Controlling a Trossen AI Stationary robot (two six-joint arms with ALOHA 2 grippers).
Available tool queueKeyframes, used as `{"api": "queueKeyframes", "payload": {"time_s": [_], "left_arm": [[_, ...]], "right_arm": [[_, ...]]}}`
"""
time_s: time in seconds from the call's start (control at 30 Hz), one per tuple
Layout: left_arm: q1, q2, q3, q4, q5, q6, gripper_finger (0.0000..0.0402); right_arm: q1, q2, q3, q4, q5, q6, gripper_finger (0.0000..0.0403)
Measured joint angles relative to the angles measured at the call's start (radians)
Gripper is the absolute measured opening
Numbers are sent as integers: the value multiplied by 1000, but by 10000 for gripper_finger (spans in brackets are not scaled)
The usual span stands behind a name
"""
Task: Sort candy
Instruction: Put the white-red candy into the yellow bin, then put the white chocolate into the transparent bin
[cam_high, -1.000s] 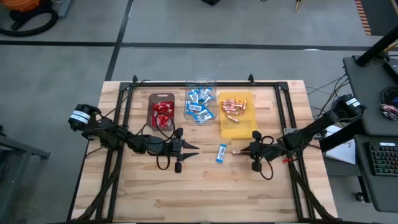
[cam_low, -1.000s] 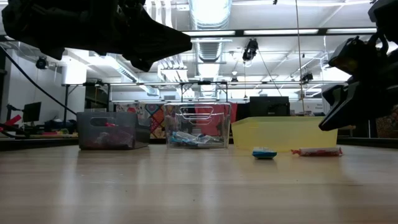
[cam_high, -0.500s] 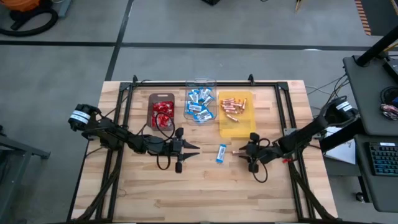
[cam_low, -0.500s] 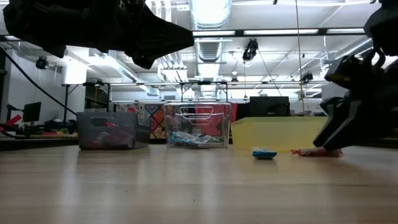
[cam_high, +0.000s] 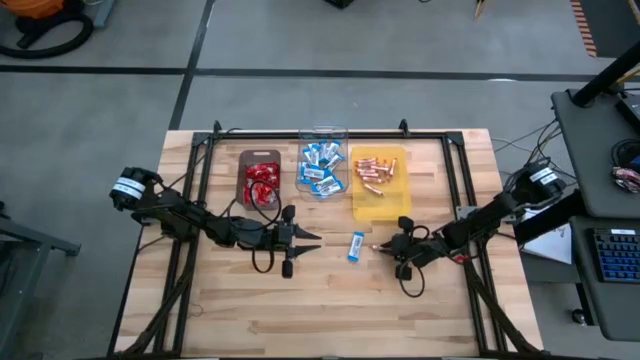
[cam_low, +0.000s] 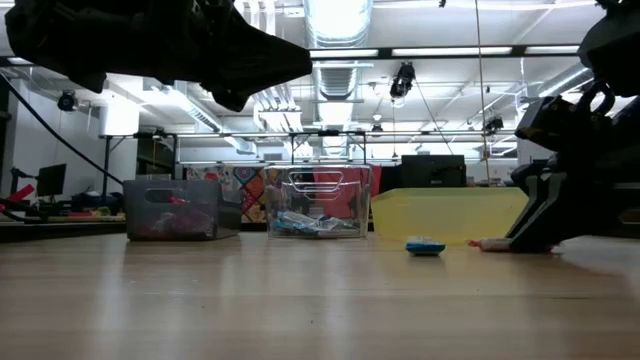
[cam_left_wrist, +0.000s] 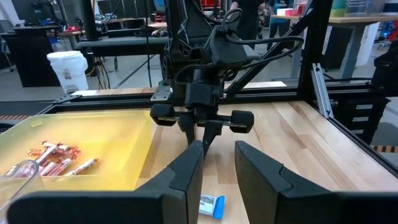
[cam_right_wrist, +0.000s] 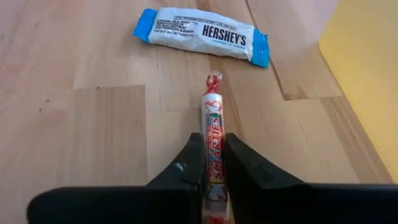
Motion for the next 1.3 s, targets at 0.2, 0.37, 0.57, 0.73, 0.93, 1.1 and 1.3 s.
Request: {"api": "queueKeyframes", "payload": {"time_s": [0.2, 0.37, 0.57, 0.73, 0.93, 1.1, 1.3], "left_arm": [[0, 0, 0, -1, 0, -3, 78], [0, 0, 0, 4, 0, -6, 78], [0, 0, 0, 5, -1, -12, 78], [0, 0, 0, 9, -9, -12, 78], [0, 0, 0, 9, -12, -53, 78], [0, 0, 0, 8, -11, -115, 78], [0, 0, 0, 6, -11, -183, 78]], "right_arm": [[2, -11, 9, -11, -7, 1, 31], [2, -72, 33, -47, -38, -2, 31], [0, -175, 139, -233, -27, -22, 31], [-49, -257, 288, -467, 141, -40, 31], [-245, -305, 457, -813, 299, 114, 31], [-465, -301, 492, -900, 263, 222, 61], [-657, -276, 487, -900, 60, 199, 165]]}}
